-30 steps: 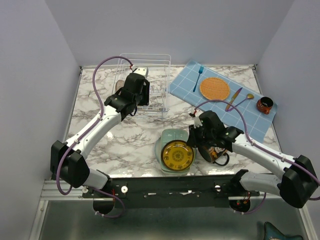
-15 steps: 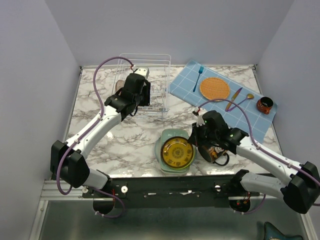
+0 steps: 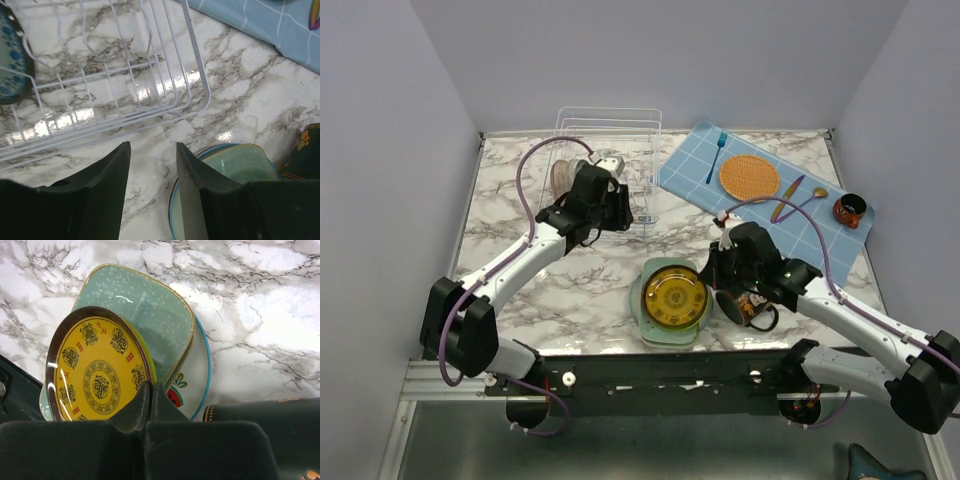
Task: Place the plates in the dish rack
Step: Pick up the plate from the corner of the board.
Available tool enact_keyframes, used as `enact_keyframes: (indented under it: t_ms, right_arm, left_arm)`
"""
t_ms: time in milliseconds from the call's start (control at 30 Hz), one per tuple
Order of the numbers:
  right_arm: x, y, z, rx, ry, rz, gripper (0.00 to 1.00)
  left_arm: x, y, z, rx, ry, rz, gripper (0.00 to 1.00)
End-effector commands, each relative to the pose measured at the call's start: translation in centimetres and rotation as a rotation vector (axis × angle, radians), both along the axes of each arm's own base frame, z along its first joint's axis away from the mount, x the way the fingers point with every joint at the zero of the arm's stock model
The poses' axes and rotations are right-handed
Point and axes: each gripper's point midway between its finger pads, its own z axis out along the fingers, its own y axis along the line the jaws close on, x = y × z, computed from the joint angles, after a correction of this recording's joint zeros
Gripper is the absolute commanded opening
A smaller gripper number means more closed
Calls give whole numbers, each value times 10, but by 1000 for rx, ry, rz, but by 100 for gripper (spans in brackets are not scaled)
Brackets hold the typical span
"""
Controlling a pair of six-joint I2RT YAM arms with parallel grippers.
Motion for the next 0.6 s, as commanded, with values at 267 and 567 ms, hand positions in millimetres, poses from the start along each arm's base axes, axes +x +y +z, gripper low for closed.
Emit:
enact_keyframes:
  t_ms: [267, 567]
  right_arm:
    - [10, 4, 7, 156, -29, -161, 1]
    - [16, 0, 16, 197, -61, -221, 1]
  left_arm:
    - [-58, -29, -17, -267, 82, -156, 50]
    - [-86, -31, -21, -348, 96, -207, 51]
